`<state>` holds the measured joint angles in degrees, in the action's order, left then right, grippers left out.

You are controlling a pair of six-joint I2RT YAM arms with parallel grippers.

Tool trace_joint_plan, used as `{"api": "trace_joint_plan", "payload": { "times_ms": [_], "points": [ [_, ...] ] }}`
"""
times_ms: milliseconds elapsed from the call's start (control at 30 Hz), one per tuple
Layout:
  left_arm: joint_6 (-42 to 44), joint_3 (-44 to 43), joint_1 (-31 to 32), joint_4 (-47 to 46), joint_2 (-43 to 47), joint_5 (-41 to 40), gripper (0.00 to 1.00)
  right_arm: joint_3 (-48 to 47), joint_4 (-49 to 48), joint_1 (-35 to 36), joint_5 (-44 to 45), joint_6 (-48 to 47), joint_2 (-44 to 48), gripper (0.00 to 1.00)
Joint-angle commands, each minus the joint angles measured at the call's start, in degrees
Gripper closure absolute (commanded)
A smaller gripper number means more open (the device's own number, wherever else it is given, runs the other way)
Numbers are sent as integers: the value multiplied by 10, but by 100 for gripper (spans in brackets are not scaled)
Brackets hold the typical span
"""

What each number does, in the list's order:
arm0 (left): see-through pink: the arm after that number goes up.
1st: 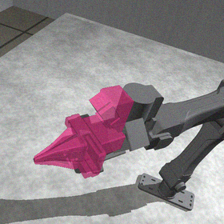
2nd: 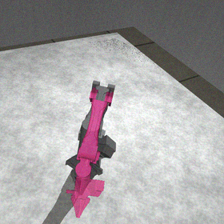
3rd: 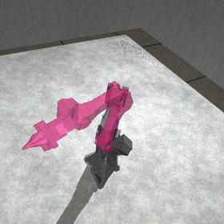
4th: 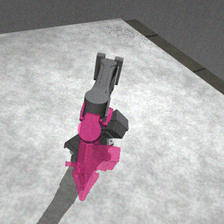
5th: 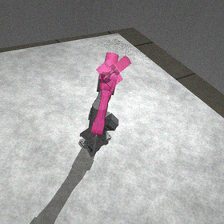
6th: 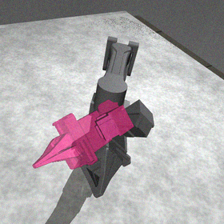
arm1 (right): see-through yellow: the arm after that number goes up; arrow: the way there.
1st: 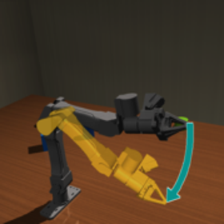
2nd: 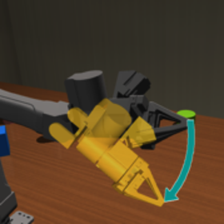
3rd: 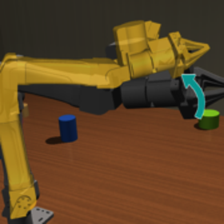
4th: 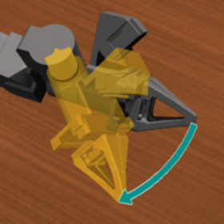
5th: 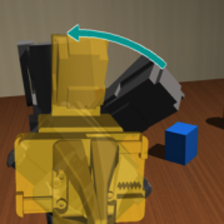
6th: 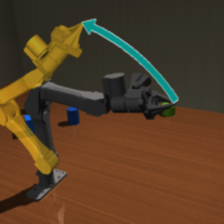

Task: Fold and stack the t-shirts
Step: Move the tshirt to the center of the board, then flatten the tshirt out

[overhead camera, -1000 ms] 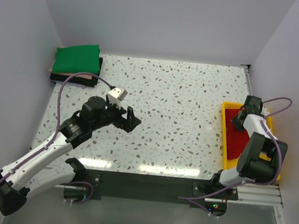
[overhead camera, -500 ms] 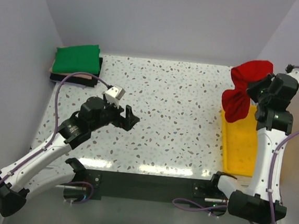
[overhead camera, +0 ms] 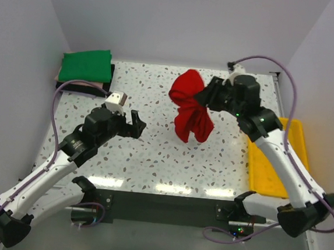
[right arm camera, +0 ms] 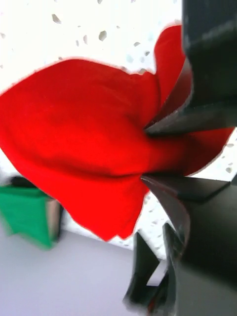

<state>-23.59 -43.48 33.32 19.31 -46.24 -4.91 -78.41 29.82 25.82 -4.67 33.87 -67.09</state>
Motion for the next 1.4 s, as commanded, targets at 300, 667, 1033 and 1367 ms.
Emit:
{"api": "trace_joint_plan", "payload": {
  "times_ms": [300,667,1033,1367],
  "points": [
    [-164,94,-6,-17,17,-35,11,246,-81,95,99,43,-27,27],
    [-218,197,14,-257,-129,84,16,410,-183,125,130,121,-9,33],
    [-226,139,52,-299,-256,64,25,442,-269,125,155,160,-76,33],
    [-224,96,82,-290,-332,37,34,460,-292,126,169,168,-108,33]
  ]
}}
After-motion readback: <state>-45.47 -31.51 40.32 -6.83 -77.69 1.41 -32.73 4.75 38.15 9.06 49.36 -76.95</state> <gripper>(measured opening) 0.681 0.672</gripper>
